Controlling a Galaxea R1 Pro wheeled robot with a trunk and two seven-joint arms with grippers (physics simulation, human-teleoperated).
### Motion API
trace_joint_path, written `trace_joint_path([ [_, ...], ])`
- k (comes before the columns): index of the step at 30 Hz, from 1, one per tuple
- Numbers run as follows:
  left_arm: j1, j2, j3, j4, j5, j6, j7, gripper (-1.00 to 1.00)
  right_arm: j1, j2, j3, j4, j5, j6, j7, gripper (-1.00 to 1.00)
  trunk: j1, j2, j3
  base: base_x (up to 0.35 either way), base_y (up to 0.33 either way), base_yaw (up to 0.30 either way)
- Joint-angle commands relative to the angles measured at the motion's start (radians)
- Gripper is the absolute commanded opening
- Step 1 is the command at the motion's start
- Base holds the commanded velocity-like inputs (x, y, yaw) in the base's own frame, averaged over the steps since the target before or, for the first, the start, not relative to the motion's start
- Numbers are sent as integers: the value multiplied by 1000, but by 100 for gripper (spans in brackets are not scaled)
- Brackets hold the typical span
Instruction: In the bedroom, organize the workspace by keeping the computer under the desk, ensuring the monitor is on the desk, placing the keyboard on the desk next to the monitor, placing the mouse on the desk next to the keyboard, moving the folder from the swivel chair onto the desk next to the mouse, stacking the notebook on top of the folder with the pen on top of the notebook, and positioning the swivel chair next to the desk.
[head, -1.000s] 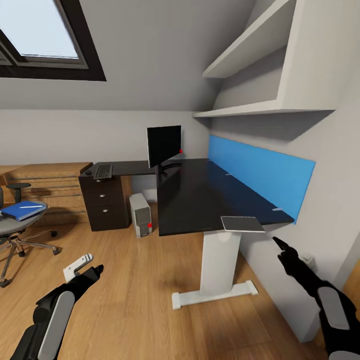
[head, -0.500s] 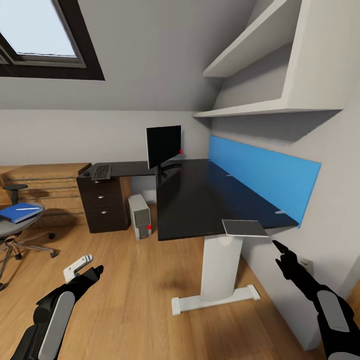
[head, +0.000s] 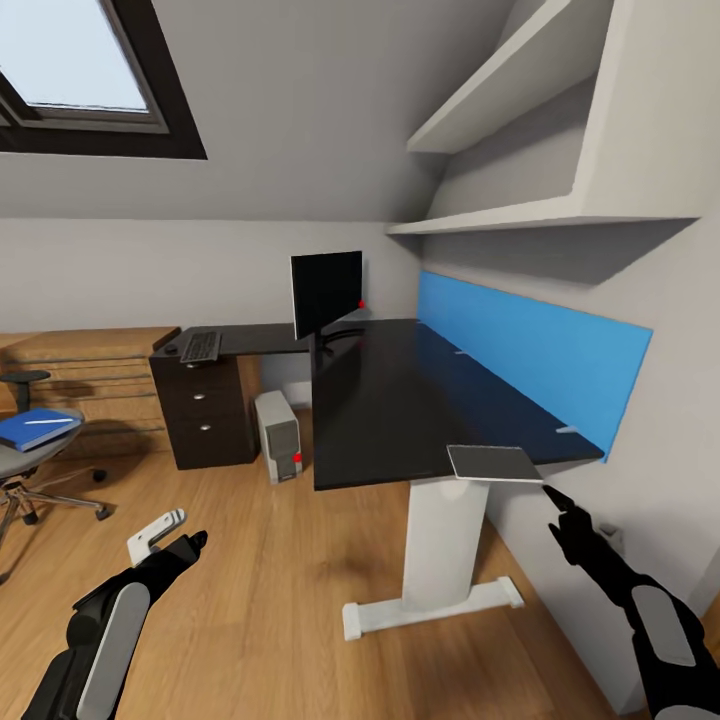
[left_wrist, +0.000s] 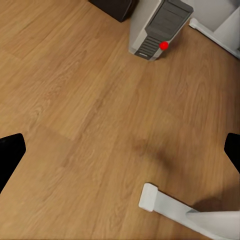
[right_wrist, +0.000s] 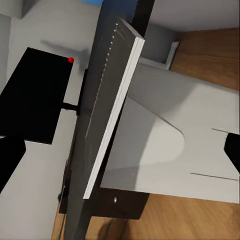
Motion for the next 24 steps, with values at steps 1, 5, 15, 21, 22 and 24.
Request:
trace_joint_path([
  [1, -1, 0, 0, -1, 11, 3, 9, 100, -1, 0, -3, 4, -3, 6, 2, 100, 0, -1, -1, 13, 0, 0],
  [5, -1, 0, 0, -1, 11, 3, 9, 100, -1, 0, -3, 28, -3, 2, 2, 100, 0, -1, -1, 25, 0, 0],
  [15, -1, 0, 0, -1, 11, 3, 9, 100, -1, -1, -2, 37, -2, 2, 2, 100, 0, -1, -1, 162, 0, 0],
  [21, -1, 0, 0, -1, 12, 3, 8, 100, -1, -1, -1, 37, -2, 2, 2, 100, 0, -1, -1, 159, 0, 0],
  [22, -1, 0, 0, -1, 12, 3, 8, 100, -1, 0, -1, 36, -2, 2, 2, 100, 0, -1, -1, 82, 10, 0],
  [24, -1, 0, 0, -1, 12, 3, 8, 100, -1, 0, -1, 36, -2, 2, 2, 100, 0, -1, -1, 107, 46, 0],
])
